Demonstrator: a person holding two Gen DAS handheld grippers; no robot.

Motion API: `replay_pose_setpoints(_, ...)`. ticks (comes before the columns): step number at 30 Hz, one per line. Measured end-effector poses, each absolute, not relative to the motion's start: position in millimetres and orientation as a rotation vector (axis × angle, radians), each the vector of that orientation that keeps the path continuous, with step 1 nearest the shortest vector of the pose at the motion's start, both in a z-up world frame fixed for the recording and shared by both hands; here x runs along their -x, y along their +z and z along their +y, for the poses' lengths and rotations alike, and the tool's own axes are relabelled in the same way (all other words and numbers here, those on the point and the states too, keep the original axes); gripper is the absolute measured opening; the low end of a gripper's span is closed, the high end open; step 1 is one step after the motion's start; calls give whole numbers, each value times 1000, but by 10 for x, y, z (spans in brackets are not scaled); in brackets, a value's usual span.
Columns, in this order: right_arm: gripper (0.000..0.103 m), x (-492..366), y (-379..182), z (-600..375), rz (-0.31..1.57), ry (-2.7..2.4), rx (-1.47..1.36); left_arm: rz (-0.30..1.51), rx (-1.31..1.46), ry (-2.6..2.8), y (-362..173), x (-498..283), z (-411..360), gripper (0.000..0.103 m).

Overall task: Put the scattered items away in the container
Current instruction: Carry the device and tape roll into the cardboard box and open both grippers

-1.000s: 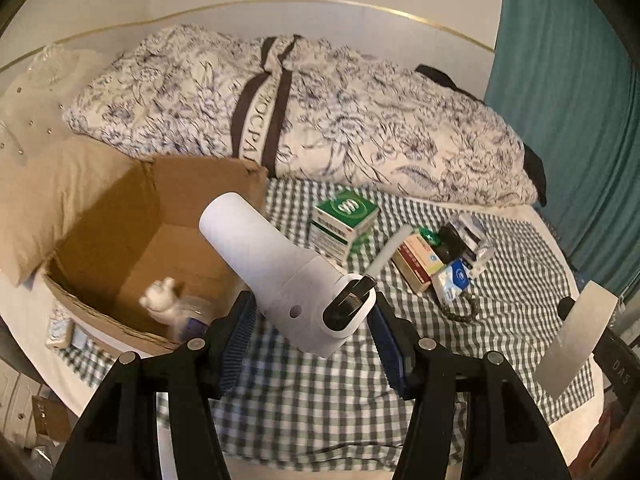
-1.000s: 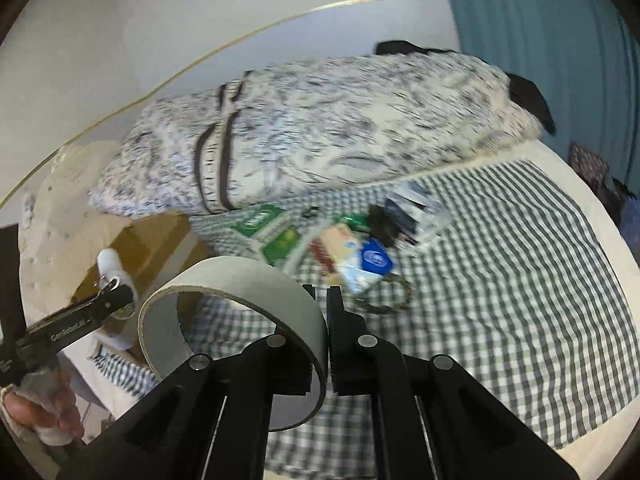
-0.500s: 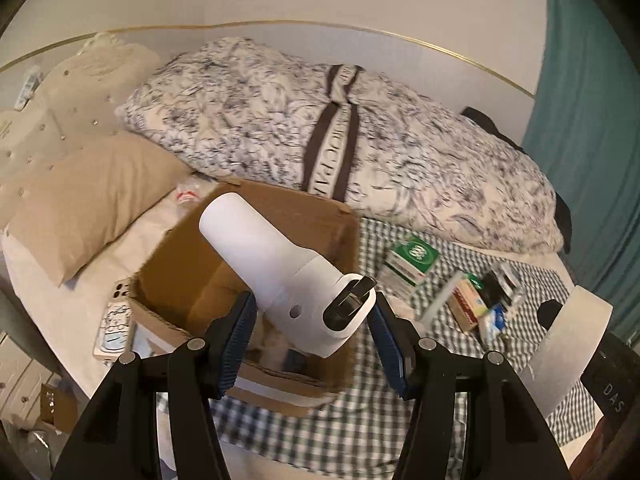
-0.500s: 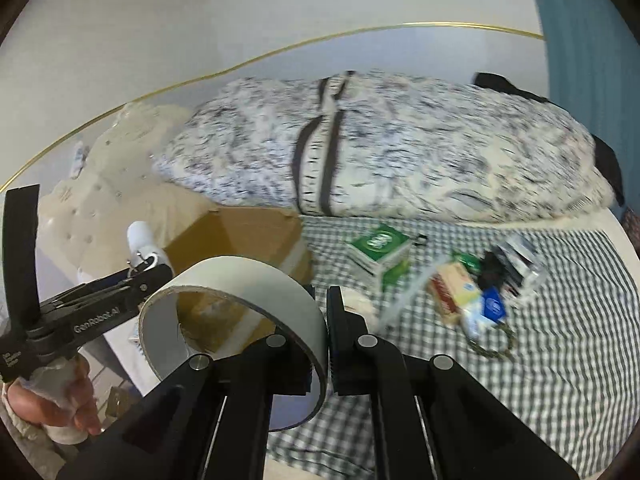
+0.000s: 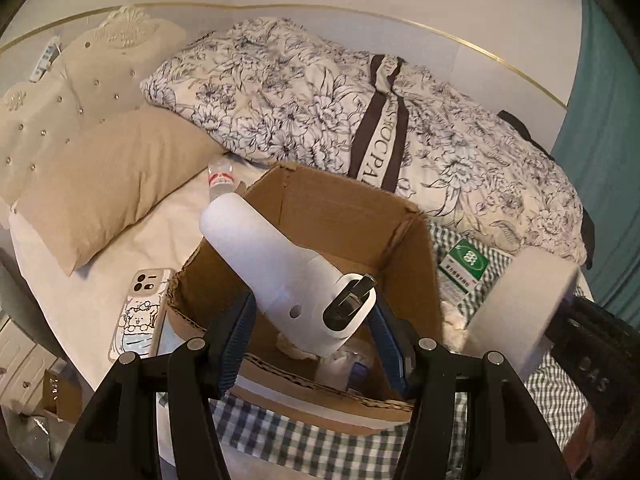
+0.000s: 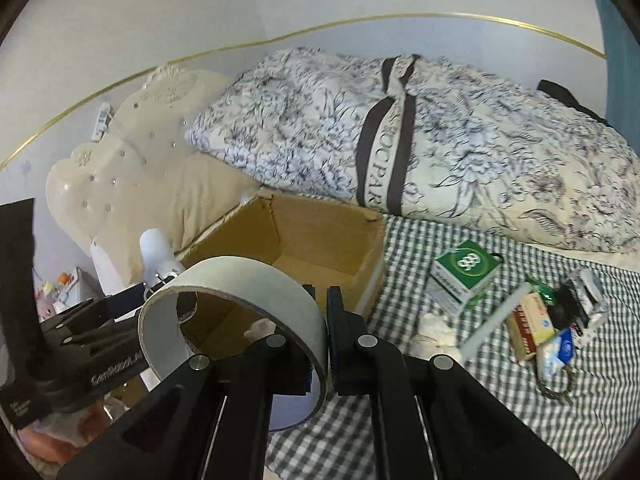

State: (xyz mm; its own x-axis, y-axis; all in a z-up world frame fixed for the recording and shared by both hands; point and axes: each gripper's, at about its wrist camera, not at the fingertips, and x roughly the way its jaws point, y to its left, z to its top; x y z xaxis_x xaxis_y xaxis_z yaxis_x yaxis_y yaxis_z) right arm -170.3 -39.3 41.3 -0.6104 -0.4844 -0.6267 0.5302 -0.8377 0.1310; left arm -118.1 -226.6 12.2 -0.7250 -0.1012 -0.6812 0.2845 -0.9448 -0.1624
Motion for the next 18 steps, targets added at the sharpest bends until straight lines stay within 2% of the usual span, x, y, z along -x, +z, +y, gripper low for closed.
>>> replay_pose_setpoints(16,6,2262,-156,-905,202,-2387,-1034,359,-1143,-2646,-308,1547,-2370,59)
replay_pose_setpoints(18,9,2272,-214,-901,199,-2393,-1037,354,-1145,-2644,-323,1557,-2353,63)
